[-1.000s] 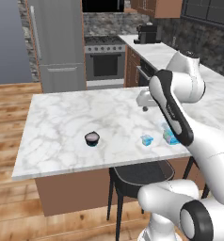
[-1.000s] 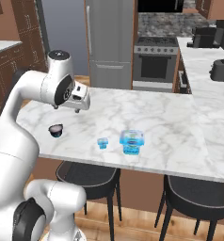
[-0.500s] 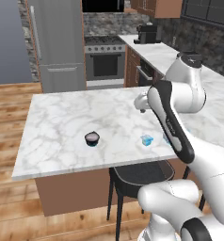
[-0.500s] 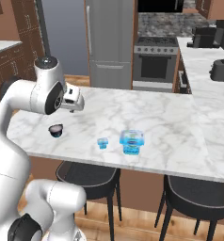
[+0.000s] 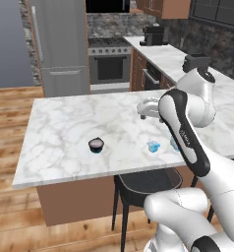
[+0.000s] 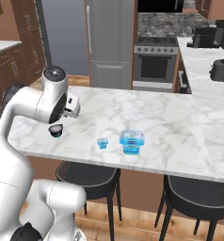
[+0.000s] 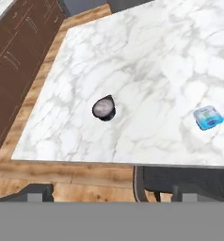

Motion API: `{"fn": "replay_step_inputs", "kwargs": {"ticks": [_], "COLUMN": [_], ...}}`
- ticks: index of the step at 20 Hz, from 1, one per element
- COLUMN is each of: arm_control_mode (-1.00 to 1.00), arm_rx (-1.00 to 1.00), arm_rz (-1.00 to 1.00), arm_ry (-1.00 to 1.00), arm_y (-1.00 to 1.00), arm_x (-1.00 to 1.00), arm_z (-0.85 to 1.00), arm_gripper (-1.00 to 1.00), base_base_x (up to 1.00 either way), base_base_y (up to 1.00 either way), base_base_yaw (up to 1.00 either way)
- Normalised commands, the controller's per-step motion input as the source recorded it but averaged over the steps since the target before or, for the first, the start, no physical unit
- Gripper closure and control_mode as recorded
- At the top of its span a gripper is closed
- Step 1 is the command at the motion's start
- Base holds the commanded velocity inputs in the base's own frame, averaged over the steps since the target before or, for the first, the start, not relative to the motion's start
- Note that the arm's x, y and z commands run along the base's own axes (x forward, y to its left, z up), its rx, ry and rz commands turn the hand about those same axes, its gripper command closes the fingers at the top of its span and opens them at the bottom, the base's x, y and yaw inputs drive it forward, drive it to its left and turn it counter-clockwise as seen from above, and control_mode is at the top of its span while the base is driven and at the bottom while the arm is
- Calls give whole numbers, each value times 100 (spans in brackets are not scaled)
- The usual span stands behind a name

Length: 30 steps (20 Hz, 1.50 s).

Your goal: Stack the yogurt containers by placing the smaller containers on top of the larger containers.

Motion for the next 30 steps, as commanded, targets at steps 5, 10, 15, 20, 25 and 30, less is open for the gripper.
{"fn": "replay_step_inputs", "kwargs": {"ticks": [5, 10, 15, 20, 25, 30], "arm_control_mode": [-100, -100, -100, -100, -100, -100], "arm_rx": [16, 13, 4, 0, 1, 7], "arm_rz": [0, 0, 0, -4, -7, -9], "arm_ry": [12, 18, 19, 15, 13, 5], "arm_y": [24, 24, 25, 24, 22, 20], "arm_x": [2, 12, 43, 62, 63, 36], "arm_z": [-22, -48, -52, -48, -49, -46], "arm_gripper": [-100, -100, -100, -100, -100, -100], "base_base_x": [0, 0, 0, 0, 0, 0], "base_base_y": [0, 0, 0, 0, 0, 0], "base_base_yaw": [0, 0, 0, 0, 0, 0]}}
